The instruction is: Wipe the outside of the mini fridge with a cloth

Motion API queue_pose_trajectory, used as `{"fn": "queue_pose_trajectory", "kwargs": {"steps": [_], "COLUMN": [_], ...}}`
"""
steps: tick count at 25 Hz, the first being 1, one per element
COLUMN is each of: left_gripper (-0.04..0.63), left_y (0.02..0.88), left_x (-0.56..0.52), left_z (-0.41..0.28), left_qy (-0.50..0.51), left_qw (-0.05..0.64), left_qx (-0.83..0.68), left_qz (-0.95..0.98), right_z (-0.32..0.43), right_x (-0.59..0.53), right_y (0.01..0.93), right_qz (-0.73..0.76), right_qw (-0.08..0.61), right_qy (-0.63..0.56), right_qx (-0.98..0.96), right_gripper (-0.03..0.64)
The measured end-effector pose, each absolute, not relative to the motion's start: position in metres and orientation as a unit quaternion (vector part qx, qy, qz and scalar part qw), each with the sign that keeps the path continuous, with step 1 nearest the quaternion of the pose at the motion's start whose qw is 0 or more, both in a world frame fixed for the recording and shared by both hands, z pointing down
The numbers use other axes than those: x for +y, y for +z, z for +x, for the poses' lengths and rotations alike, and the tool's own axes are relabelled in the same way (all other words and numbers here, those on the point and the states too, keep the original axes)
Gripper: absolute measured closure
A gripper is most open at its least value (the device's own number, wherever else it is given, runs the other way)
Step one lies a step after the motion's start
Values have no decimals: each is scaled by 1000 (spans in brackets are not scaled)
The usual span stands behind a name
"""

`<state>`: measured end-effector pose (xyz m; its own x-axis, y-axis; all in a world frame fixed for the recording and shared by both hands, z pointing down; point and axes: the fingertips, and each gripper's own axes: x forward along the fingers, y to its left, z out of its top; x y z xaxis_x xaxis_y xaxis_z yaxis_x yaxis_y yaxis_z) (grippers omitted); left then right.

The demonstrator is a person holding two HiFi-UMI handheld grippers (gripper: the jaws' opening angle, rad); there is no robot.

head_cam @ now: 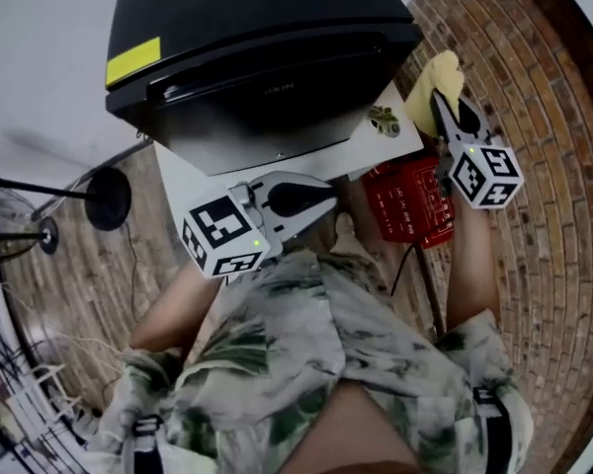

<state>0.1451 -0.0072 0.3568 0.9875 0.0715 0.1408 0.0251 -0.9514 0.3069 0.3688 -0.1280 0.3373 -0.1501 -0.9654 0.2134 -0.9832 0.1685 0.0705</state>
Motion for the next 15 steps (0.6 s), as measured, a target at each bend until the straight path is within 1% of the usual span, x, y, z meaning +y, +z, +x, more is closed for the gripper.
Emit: {"fn": "queue_pose_trajectory", "kwargs": {"steps": [3, 7, 15], "left_gripper": [568, 568, 568], "left_y": [360, 360, 364], "left_x": [11, 28, 79], "left_z": [121, 88, 12], "left_qy": [80, 75, 105], "left_qw": [149, 155, 162], "left_qx": [42, 26, -35], "left_qz": [985, 985, 981], "right_z": [348, 307, 200], "right_x": [-73, -28, 8], "right_y": [328, 333, 342], "right_qz": [654, 644, 580], "right_qw": [106, 106, 80], "right_qy": [39, 48, 49], "right_qx": [-748, -756, -810], "right_gripper": [520, 521, 520]}}
